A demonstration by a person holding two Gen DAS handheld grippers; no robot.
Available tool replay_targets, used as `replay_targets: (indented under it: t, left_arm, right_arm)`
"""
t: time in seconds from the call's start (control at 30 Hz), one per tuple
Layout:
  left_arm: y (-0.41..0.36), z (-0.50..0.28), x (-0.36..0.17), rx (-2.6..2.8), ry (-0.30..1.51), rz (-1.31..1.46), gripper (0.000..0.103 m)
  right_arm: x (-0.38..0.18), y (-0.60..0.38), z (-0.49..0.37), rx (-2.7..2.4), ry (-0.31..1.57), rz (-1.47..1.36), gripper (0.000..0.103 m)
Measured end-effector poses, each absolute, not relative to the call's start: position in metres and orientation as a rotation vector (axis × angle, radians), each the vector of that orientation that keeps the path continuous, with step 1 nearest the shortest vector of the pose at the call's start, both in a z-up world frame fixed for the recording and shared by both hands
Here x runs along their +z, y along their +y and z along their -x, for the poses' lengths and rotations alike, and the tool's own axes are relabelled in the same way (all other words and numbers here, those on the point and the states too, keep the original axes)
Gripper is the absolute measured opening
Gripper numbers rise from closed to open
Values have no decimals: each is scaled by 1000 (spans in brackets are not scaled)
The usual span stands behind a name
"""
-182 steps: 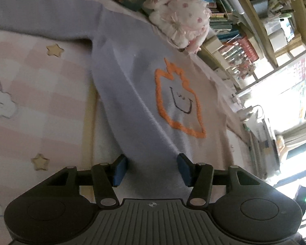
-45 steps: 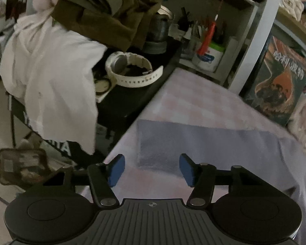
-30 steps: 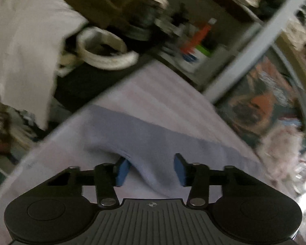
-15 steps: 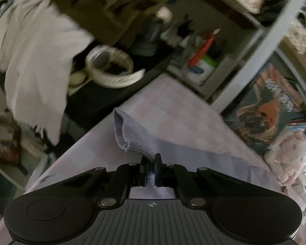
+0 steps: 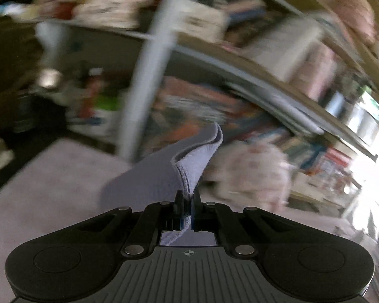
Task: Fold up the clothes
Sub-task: 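Fold the lavender sleeve across the sweater body with the left tool, then open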
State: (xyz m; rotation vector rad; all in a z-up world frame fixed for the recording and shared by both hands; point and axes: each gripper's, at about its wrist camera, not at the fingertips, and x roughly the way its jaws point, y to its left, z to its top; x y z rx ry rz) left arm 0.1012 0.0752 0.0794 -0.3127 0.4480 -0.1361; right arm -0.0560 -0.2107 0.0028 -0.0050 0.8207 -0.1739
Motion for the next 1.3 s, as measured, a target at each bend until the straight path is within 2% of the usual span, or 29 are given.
replay_targets:
  t: [0.27,0.43,0.9,1.0,1.03,1.07,1.13,1.23,1.3]
  left_arm:
    - [-48,-140,54,-149,536,223,3]
    - [-85,-152,27,-107,601,170,3]
    - [-154,-146,-5,-212,696,89,6]
    - [-159,-146,-13,-229,738,74,14]
    - [-160,-146,-14,-243,754,72,21]
    - [-161,-143,-12,-263,756,64,24]
    - [-161,-133,-3,-303,740,40,26]
    - [-148,-104,10,-296,680,-54,43]
    - [-132,-86,15,-261,664,-97,46]
  right_arm:
    - [-8,-278,36,-12,856,15,103]
    - [-17,-306,31,61,896,35,100]
    - [-26,-347,32,75,924,40,100]
    - [-26,-351,33,79,926,28,100]
    - [-27,-351,32,82,926,26,100]
    - [-27,-351,32,88,926,28,100]
    - [-27,-351,31,101,925,32,100]
    - [-26,-350,29,120,921,30,100]
    - [-26,-349,27,133,920,20,100]
